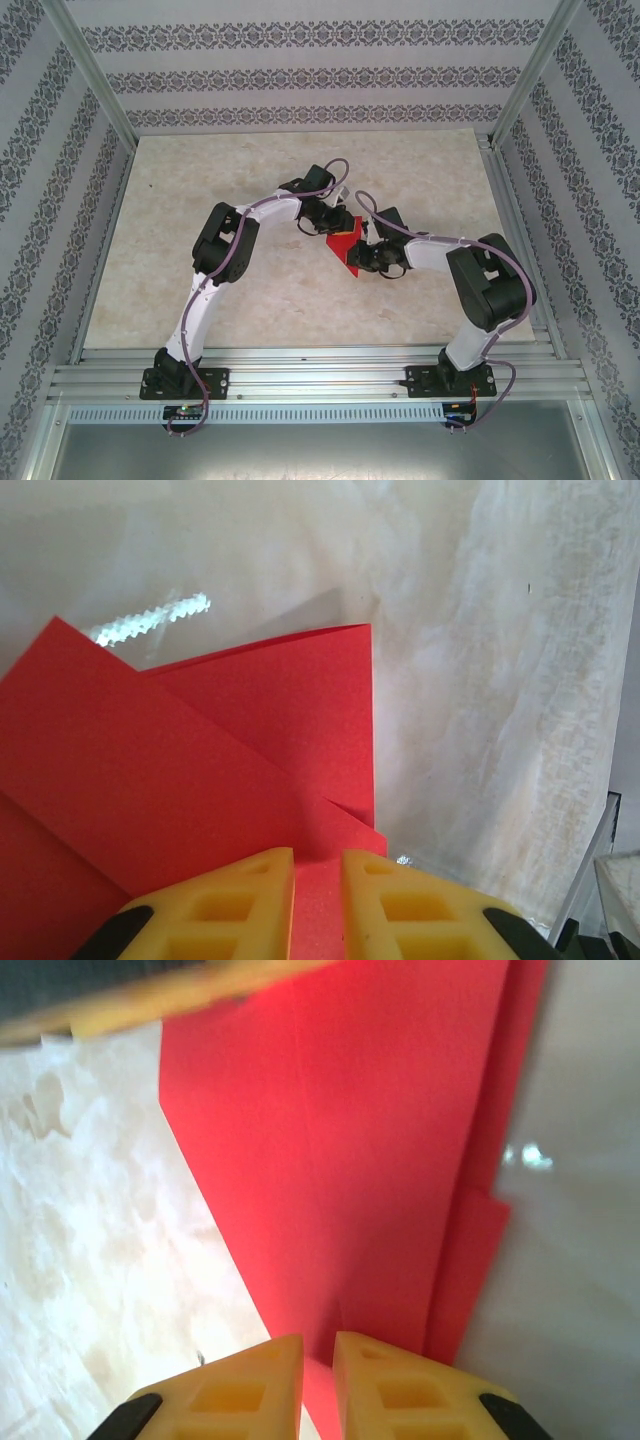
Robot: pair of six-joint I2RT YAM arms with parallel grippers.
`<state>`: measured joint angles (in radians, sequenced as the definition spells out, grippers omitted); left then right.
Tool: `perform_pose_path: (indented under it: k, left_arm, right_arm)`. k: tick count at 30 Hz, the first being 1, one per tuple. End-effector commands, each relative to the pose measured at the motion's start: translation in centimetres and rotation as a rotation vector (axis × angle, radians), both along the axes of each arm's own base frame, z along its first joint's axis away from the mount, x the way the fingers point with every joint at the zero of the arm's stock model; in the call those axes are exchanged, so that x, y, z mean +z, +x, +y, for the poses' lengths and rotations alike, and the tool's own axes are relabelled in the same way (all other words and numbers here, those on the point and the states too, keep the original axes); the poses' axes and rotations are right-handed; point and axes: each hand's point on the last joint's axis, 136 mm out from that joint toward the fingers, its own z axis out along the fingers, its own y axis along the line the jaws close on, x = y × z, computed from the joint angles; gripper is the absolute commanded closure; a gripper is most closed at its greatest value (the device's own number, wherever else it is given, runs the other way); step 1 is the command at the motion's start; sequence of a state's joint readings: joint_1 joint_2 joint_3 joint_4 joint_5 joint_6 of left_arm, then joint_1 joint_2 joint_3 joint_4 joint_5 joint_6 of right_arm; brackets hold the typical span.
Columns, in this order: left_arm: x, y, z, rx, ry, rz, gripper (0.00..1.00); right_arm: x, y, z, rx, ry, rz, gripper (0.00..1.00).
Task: Fold a paper plane with a square sheet of paper (fold left side to right side)
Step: Fourth fold the wing at the center of the table, then turn over the paper at the center of the table.
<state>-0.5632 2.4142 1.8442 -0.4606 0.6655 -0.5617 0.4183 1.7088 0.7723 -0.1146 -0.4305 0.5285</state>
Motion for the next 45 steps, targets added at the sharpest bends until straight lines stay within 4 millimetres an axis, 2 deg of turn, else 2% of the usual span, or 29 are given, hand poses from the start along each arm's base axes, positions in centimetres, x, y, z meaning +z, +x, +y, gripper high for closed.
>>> perform_pose_path:
  k: [1, 4, 7, 12, 15, 17, 19, 22, 24, 28, 31, 35, 42, 45]
  left_arm:
    - [-2.9, 1.1, 3.2, 0.075, 0.129, 0.004, 0.78]
    - [-2.0, 1.4, 3.0, 0.076, 0.114, -0.009, 0.76]
    - [0.3, 2.2, 2.3, 0.070, 0.060, -0.032, 0.72]
    - [7.9, 3.6, 0.7, 0.040, -0.078, -0.116, 0.67]
    - [12.2, 4.2, 1.1, 0.037, -0.139, -0.171, 0.64]
    - [14.0, 4.4, 2.0, 0.050, -0.152, -0.199, 0.62]
    - [14.8, 4.4, 3.1, 0.065, -0.155, -0.214, 0.61]
    - [13.8, 3.7, 4.5, 0.090, -0.149, -0.194, 0.59]
    - [12.1, 3.0, 5.0, 0.097, -0.141, -0.162, 0.59]
    - [8.8, 1.9, 4.3, 0.097, -0.178, -0.079, 0.59]
    - [6.9, 1.3, 3.0, 0.078, -0.197, -0.037, 0.59]
    - [5.2, 0.9, 1.2, 0.047, -0.210, 0.000, 0.59]
    - [2.2, 0.8, 0.3, 0.044, -0.173, 0.050, 0.59]
    - [1.7, 0.7, -0.4, 0.034, -0.180, 0.061, 0.62]
  right_arm:
    - [-3.8, -8.4, -2.1, 0.029, -0.095, 0.273, 0.82]
    - [-3.3, -9.4, -2.5, 0.031, -0.096, 0.276, 0.82]
    - [-1.6, -8.2, -2.6, 0.035, -0.085, 0.222, 0.81]
    - [2.7, -3.5, -3.1, -0.013, -0.019, 0.068, 0.78]
    - [4.6, -1.0, -3.6, -0.042, 0.005, -0.012, 0.73]
    - [5.2, 0.5, -3.7, -0.055, 0.008, -0.046, 0.71]
    - [5.6, 1.9, -3.5, -0.061, 0.021, -0.080, 0.68]
    - [5.9, 3.7, -2.7, -0.057, 0.053, -0.119, 0.65]
    - [5.6, 4.8, -2.7, -0.073, 0.059, -0.125, 0.64]
    - [5.5, 6.5, -3.0, -0.126, 0.090, -0.143, 0.64]
    - [5.9, 7.3, -3.4, -0.166, 0.117, -0.164, 0.64]
    - [6.3, 7.6, -4.1, -0.195, 0.124, -0.180, 0.61]
    - [7.0, 7.0, -5.4, -0.227, 0.141, -0.194, 0.58]
    - [7.2, 6.6, -5.8, -0.231, 0.152, -0.194, 0.58]
